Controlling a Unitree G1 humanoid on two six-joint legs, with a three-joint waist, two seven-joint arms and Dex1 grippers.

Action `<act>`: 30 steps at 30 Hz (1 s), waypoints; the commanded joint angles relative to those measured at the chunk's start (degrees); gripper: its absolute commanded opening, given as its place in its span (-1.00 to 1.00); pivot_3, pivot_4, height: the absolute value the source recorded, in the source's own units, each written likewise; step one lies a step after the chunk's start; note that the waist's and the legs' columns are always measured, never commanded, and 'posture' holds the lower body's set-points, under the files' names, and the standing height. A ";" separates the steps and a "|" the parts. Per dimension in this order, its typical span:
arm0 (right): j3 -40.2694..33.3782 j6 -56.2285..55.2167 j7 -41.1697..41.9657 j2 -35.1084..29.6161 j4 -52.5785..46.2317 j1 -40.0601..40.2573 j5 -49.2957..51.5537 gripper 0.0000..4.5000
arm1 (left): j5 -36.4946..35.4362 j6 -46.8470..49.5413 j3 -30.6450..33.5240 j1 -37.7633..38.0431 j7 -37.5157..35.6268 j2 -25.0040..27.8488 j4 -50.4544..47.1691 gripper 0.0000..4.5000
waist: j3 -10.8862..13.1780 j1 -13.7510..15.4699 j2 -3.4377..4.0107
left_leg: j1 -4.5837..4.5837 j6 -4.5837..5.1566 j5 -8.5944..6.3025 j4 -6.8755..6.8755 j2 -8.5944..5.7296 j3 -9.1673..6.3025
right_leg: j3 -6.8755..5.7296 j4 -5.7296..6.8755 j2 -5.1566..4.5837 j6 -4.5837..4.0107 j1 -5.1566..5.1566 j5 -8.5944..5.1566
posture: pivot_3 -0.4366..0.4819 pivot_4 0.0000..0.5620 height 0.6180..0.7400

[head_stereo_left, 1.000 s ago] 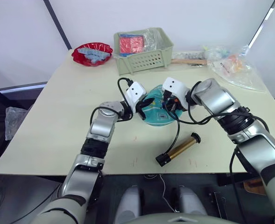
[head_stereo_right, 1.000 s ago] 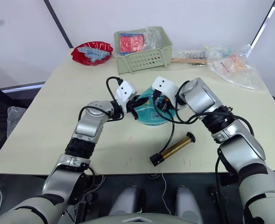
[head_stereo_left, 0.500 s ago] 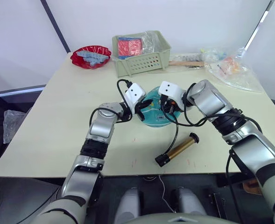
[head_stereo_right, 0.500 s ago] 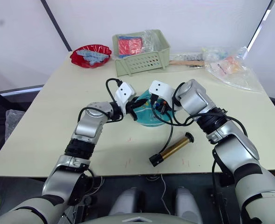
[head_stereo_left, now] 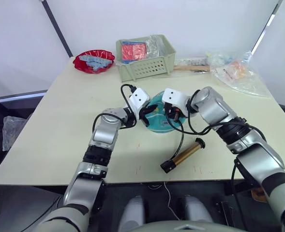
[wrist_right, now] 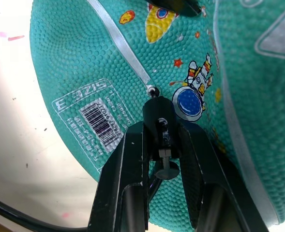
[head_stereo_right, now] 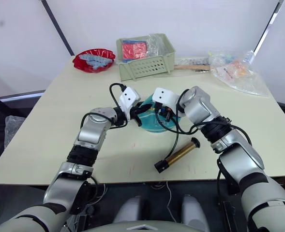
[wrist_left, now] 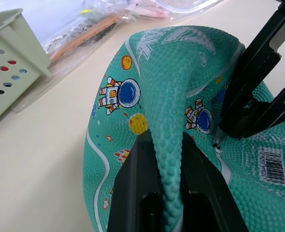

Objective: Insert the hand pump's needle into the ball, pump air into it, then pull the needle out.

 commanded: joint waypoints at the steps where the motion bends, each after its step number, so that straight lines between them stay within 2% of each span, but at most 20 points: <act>1: 3.03 -0.16 -0.71 3.90 2.28 2.95 0.16 -0.84 | -1.36 0.08 -6.27 0.94 -3.12 -4.31 -2.52 -0.99 | -0.02 -0.01 0.03 | 0.01 0.00 0.00 -0.01 0.00 -0.01 | 0.00 0.00 0.00 -0.01 0.00 0.00 | -0.05 -0.47 0.96; 8: -1.52 -0.45 -0.83 1.63 -2.06 5.43 1.16 -0.84 | -1.02 -0.43 -5.57 0.53 -2.80 -3.75 -0.99 -0.99 | 0.02 0.08 0.12 | 0.00 0.00 0.00 -0.05 -0.01 -0.09 | -0.06 0.00 -0.03 -0.05 0.00 -0.04 | -0.05 -0.47 0.96; 17: -6.30 1.95 0.51 -3.82 -12.46 8.59 2.99 -0.84 | -0.39 -2.19 -4.68 -0.19 -3.08 -2.52 1.90 -0.99 | 0.67 0.78 0.73 | -0.26 0.00 0.00 -0.04 -0.10 -0.25 | -0.27 -0.14 -0.16 -0.02 -0.04 -0.05 | -0.05 -0.47 0.96; 22: -7.20 3.03 1.16 -5.97 -15.84 8.91 4.69 -0.84 | -0.34 -2.93 -4.71 -0.40 -3.25 -2.31 2.79 -0.99 | 1.18 1.70 0.71 | -0.42 0.00 0.00 -0.04 -0.13 -0.25 | -0.30 -0.17 -0.17 -0.04 -0.15 -0.04 | -0.05 -0.47 0.96; 23: -7.24 3.20 1.70 -6.64 -16.74 9.14 5.23 -0.49 | -0.33 -3.05 -4.74 -0.45 -3.22 -2.32 2.95 -1.00 | 1.29 1.85 0.69 | -0.43 0.00 0.00 -0.04 -0.13 -0.26 | -0.30 -0.17 -0.17 -0.04 -0.15 -0.04 | -0.05 -0.47 0.96; 26: -8.14 2.65 2.03 -8.53 -18.47 9.65 6.30 -0.09 | -0.21 -3.34 -4.85 -0.54 -3.16 -2.31 3.16 -1.00 | 1.46 2.03 0.71 | -0.56 0.00 0.00 -0.04 -0.14 -0.27 | -0.40 -0.25 -0.17 -0.05 -0.18 -0.03 | -0.05 -0.47 0.96; 30: -11.71 2.65 3.53 -12.82 -21.46 10.89 9.66 0.74 | -0.14 -3.73 -4.76 -0.61 -3.19 -2.15 3.65 -1.00 | 1.59 2.13 0.85 | -1.26 0.00 0.01 0.14 -0.23 -0.33 | -0.51 -0.37 -0.12 -0.14 -0.55 0.05 | -0.05 -0.47 0.96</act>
